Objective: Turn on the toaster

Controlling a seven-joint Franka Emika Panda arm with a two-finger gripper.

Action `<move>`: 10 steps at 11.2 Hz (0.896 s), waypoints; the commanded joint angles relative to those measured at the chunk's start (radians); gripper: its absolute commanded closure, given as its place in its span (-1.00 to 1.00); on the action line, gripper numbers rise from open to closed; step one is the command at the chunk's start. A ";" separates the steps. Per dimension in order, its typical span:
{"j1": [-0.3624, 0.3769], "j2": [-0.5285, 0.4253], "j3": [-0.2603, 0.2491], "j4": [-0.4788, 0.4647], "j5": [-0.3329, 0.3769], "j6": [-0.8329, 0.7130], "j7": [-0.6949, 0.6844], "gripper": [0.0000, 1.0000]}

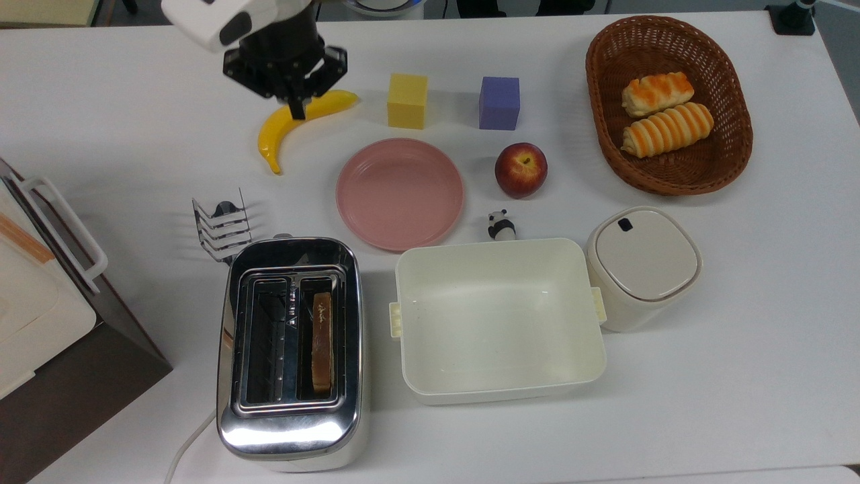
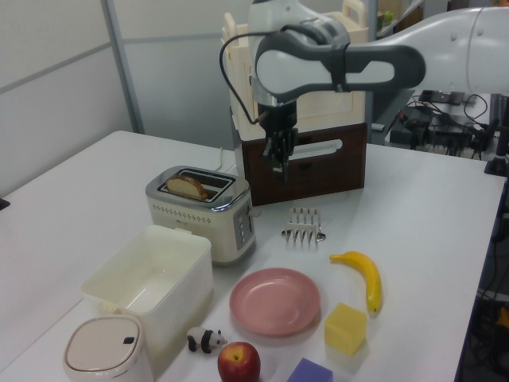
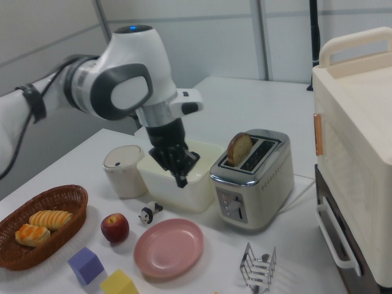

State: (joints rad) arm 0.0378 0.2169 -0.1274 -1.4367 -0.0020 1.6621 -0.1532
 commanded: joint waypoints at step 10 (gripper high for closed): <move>0.071 -0.106 -0.012 -0.042 -0.075 -0.113 0.037 -1.00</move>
State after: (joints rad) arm 0.1053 0.1315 -0.1341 -1.4524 -0.0627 1.5422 -0.1317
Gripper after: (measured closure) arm 0.128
